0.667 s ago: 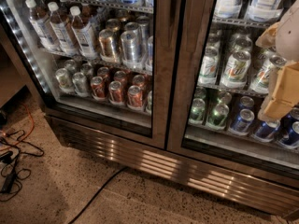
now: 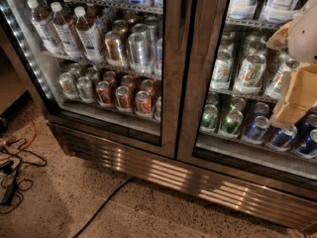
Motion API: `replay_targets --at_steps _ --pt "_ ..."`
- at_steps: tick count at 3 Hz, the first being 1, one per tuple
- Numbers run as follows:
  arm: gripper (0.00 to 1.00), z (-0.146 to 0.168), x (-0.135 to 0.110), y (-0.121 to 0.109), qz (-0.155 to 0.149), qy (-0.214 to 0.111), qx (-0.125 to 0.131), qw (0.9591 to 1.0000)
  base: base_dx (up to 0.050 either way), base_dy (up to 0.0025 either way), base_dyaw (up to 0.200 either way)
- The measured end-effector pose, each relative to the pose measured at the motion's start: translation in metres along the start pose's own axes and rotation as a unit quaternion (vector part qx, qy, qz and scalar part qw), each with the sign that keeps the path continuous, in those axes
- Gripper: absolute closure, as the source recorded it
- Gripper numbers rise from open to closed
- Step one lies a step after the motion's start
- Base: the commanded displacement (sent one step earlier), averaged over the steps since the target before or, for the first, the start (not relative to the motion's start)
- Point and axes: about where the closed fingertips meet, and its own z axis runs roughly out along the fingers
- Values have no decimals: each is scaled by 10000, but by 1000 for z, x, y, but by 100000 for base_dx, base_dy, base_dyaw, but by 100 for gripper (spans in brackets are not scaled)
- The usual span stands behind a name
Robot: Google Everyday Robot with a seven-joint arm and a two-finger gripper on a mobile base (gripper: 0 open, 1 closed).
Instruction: Open right fridge door
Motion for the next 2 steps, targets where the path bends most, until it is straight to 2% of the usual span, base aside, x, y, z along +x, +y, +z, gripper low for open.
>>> replay_targets --at_steps 2 --pt "0 4 -53 19 -560 -173 -103 9982 0 0 0"
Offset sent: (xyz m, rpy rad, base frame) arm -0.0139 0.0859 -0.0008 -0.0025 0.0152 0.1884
